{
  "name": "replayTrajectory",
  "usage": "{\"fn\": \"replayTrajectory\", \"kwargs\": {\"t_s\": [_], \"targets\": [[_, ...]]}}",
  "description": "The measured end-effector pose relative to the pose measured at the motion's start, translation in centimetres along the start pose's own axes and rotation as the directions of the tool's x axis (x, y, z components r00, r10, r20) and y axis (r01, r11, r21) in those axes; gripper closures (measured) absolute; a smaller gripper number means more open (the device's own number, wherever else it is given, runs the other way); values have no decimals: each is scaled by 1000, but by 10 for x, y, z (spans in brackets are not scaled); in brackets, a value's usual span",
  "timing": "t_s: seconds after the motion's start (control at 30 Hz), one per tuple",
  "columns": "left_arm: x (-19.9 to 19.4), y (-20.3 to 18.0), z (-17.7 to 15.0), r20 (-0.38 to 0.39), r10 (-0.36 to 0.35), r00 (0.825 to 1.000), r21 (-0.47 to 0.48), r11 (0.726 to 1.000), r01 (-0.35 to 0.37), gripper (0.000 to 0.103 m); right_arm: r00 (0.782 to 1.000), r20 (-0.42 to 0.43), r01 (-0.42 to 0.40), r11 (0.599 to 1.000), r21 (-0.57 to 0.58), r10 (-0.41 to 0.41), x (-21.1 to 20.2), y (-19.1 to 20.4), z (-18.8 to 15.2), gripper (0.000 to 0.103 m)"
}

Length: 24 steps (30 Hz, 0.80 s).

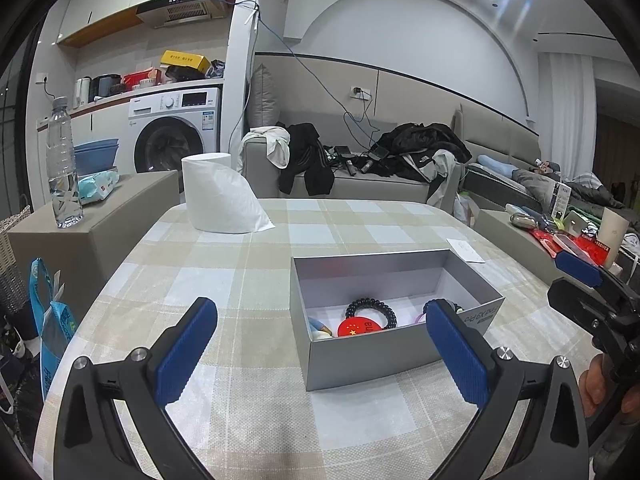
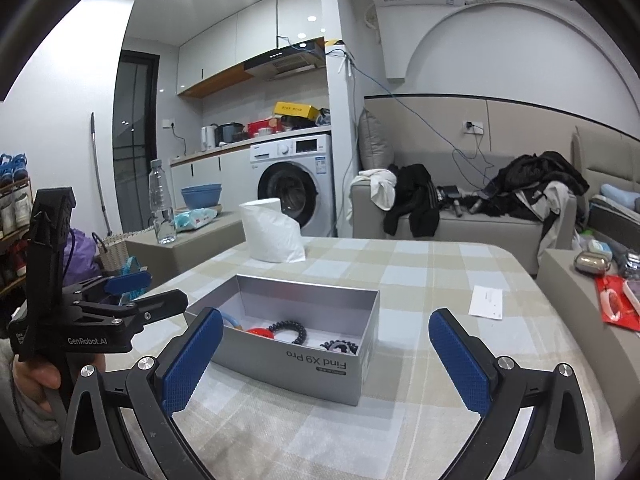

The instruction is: Organize jewelry

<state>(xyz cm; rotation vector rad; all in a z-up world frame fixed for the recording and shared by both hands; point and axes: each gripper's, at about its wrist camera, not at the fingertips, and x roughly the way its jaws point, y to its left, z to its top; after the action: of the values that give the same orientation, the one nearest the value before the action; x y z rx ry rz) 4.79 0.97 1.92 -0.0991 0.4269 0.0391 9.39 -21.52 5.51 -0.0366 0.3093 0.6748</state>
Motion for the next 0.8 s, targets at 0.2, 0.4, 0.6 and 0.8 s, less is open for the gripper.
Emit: {"fn": "replayTrajectory", "kwargs": {"t_s": [0.2, 0.4, 0.6, 0.8], "targets": [[-2, -1, 0, 4, -4, 1000, 5, 1000, 4, 1, 1000, -14, 1, 1000, 16, -1, 3, -3, 1, 0], [-3, -2, 0, 8, -7, 1000, 6, 1000, 7, 1, 1000, -20, 2, 1000, 19, -1, 1, -2, -1, 0], [-3, -2, 0, 8, -8, 1000, 3, 1000, 8, 1, 1000, -20, 0, 1000, 20, 1, 2, -3, -1, 0], [-3, -2, 0, 7, -6, 1000, 1, 1000, 6, 1, 1000, -20, -1, 1000, 21, 2, 2, -3, -1, 0]]}}
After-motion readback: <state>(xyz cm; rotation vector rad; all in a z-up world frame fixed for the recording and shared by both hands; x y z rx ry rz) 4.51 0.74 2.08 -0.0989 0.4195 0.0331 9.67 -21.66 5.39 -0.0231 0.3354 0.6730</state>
